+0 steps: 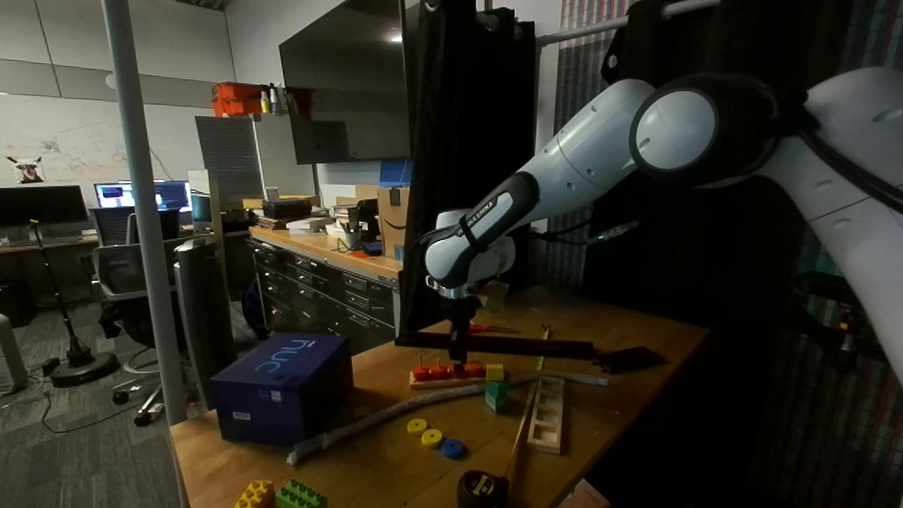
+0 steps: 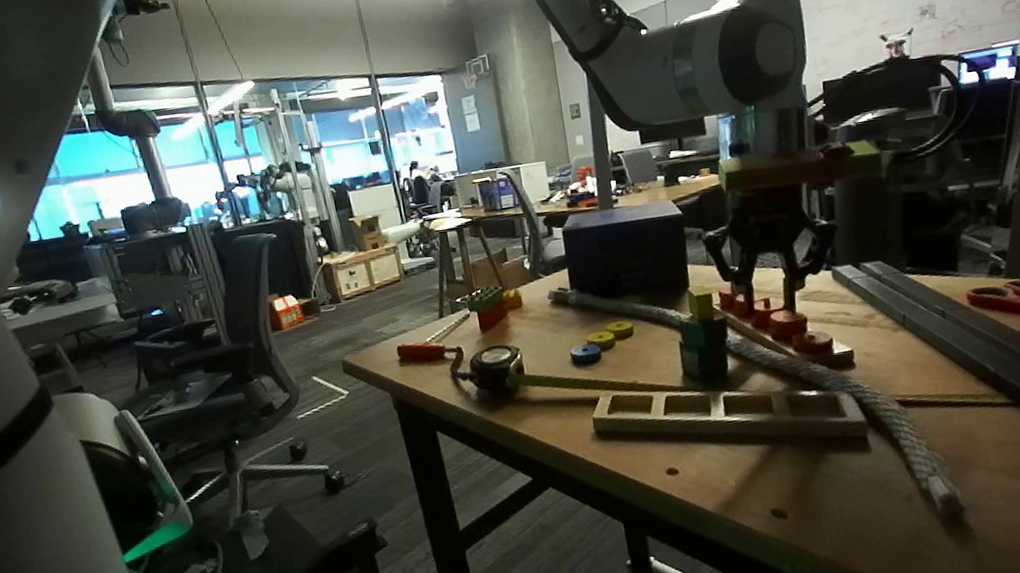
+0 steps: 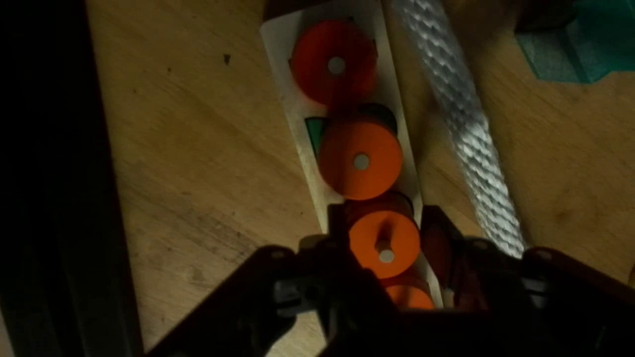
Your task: Pick the orange ring and put it on the table
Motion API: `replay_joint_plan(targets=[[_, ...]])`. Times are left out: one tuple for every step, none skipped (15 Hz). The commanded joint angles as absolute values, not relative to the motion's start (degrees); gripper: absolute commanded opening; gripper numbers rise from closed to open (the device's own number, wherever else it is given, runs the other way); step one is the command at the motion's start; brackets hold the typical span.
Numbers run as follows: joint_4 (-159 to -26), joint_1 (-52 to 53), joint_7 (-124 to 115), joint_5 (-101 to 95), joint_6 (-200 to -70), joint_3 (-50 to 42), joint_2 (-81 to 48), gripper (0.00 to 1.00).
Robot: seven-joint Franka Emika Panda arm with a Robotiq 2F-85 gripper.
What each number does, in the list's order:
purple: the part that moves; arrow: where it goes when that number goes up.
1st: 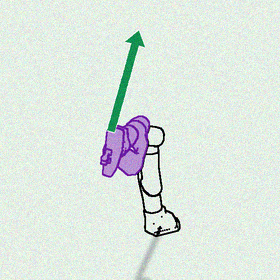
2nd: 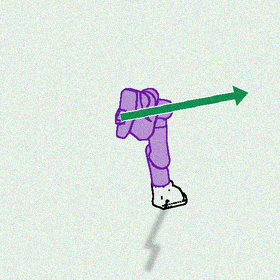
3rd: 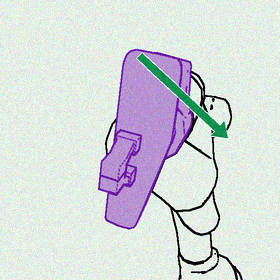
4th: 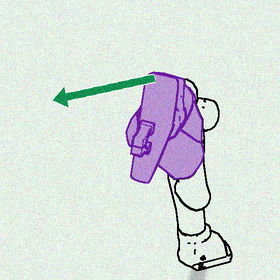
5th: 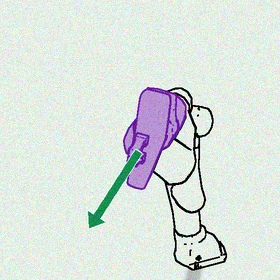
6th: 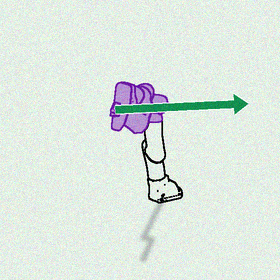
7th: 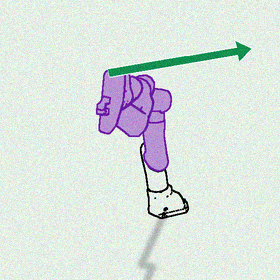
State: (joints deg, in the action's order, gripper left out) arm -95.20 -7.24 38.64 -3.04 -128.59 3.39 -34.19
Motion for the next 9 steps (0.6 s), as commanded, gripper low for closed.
replay_joint_plan(targets=[[-97.5,-7.1,38.0,-3.8,-129.3,3.2,-31.9,0.22],[-97.6,-7.1,38.0,-3.9,-129.3,3.2,-31.8,0.22],[-97.7,-7.0,37.9,-4.0,-129.3,3.2,-31.6,0.22],[-97.7,-7.0,37.8,-4.1,-129.3,3.2,-31.5,0.22],[-97.8,-6.8,37.7,-4.2,-129.2,3.1,-31.2,0.22],[-97.9,-6.8,37.7,-4.3,-129.1,3.1,-31.0,0.22],[-97.9,-6.7,37.6,-4.3,-129.0,3.2,-30.5,0.22],[-98.0,-6.6,37.5,-4.3,-128.9,3.2,-30.1,0.22],[-98.2,-6.5,37.4,-4.5,-128.8,3.1,-29.5,0.22]])
